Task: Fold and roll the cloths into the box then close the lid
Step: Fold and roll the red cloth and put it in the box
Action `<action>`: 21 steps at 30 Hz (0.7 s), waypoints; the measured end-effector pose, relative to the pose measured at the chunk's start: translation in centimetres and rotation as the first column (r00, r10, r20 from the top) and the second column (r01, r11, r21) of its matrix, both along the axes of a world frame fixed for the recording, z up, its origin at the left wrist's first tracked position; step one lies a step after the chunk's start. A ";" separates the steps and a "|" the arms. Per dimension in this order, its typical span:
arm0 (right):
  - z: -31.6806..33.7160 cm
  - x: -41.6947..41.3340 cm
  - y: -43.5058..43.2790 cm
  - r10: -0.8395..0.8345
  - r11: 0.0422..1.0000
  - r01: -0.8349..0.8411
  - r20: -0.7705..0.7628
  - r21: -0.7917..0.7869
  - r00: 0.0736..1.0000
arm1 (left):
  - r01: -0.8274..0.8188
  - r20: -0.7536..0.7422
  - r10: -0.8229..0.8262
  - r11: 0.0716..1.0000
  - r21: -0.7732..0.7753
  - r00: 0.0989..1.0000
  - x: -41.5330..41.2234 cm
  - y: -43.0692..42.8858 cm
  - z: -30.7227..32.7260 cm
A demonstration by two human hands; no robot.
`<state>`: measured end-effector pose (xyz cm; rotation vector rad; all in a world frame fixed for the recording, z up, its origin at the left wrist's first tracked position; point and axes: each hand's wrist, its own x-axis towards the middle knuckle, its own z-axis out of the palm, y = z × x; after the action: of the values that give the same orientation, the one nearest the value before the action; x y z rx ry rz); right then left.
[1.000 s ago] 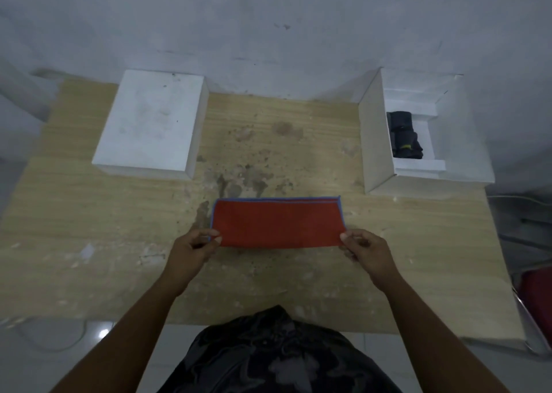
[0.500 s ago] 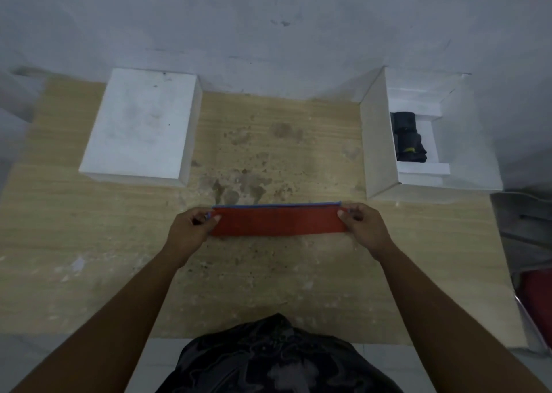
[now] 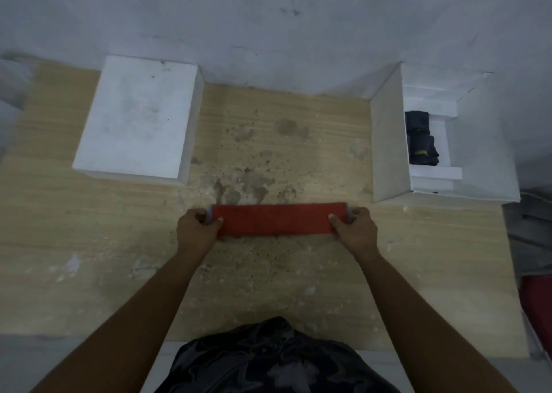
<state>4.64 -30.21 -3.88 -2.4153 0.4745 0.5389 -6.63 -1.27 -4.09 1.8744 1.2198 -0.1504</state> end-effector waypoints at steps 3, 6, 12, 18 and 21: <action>0.3 0.4 0.4 -0.146 0.987 0.151 -0.106 0.045 0.984 | -0.103 0.009 0.104 0.991 -0.084 0.995 0.0 0.1 0.0; 1.3 1.1 0.3 -0.214 0.942 0.262 -0.226 0.210 0.950 | -0.171 0.019 0.177 0.970 -0.174 0.984 0.2 0.5 0.5; 2.7 1.3 1.4 -0.139 0.950 0.157 -0.086 0.271 0.987 | -0.175 -0.021 0.180 0.907 -0.384 0.983 0.6 1.1 0.8; 4.0 -0.9 4.6 0.102 0.975 -0.120 0.102 0.186 0.990 | -0.112 0.032 0.153 0.838 -0.534 0.988 0.0 0.4 1.3; 3.9 -2.3 6.5 0.291 0.952 -0.300 0.124 0.065 0.949 | -0.118 0.034 0.164 0.826 -0.551 0.986 -0.4 0.6 1.2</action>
<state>2.38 -23.67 -0.02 -2.4338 0.0377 0.5324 -7.02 -0.63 -2.85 1.2715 1.1083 -0.3071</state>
